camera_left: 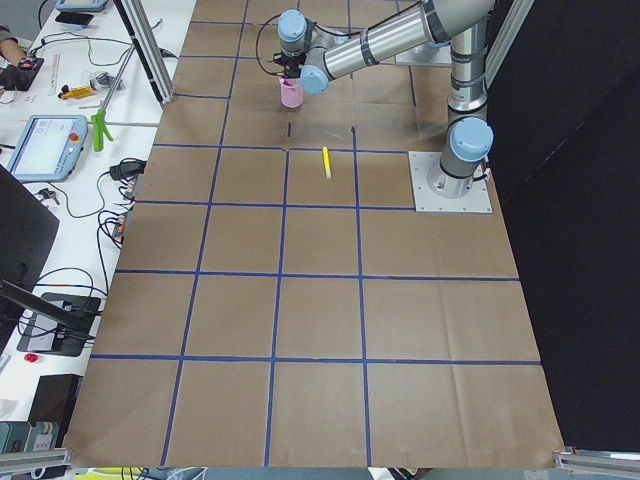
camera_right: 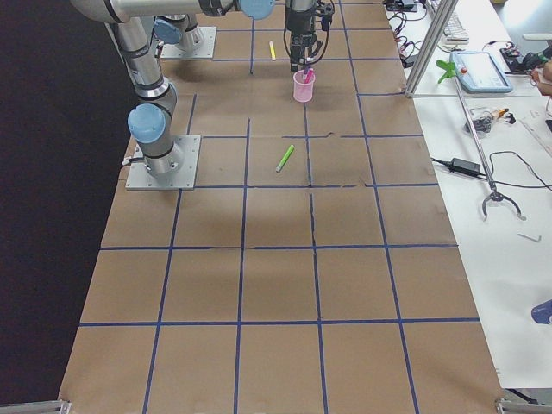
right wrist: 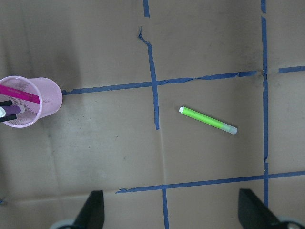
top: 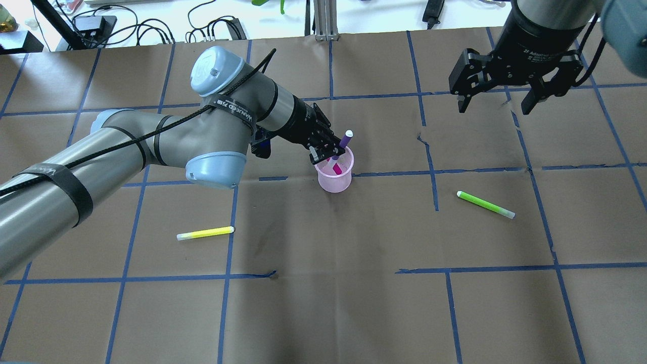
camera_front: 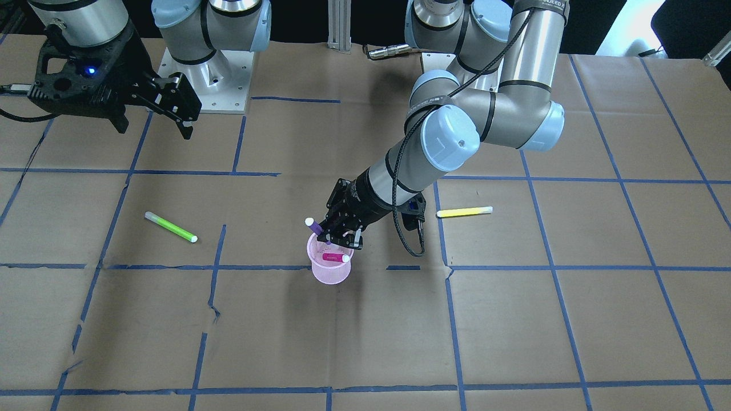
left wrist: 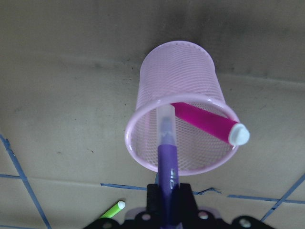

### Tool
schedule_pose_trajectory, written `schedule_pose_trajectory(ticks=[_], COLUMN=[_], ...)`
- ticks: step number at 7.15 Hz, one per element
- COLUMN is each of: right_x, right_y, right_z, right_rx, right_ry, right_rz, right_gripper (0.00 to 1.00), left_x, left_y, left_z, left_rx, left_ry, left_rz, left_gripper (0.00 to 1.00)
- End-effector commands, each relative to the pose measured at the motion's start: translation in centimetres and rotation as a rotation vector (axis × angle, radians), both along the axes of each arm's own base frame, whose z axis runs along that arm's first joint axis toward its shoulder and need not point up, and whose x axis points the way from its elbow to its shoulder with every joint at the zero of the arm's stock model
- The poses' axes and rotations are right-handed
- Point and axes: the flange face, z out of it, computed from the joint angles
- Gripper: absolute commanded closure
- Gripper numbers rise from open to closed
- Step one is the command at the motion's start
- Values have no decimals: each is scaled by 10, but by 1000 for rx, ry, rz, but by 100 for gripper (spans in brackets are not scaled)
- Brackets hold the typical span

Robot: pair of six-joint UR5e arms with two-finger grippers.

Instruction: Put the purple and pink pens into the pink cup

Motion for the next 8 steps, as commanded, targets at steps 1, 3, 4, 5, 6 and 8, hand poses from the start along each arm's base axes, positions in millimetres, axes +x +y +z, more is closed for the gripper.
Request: schedule_pose_trajectory(ticks=[1, 3, 4, 5, 6, 8], right_x=[0, 0, 1, 0, 0, -3], right_y=[0, 1, 2, 1, 0, 1], right_z=[0, -2, -2, -3, -1, 0], right_rx=[3, 14, 18, 20, 14, 10], right_ry=[1, 1, 1, 1, 4, 36], right_rz=[-3, -3, -4, -3, -3, -2], right_gripper=[0, 0, 0, 0, 0, 0], left_x=[1, 4, 5, 9, 18, 38], left_y=[1, -2, -5, -4, -4, 6], left_z=[-6, -3, 7, 27, 40, 78], left_rx=[11, -15, -37, -77, -130, -292], left_ry=[-13, -53, -46, -53, -152, -299], left_rz=[0, 3, 1, 7, 22, -103], left_gripper=[59, 2, 1, 1, 2, 3])
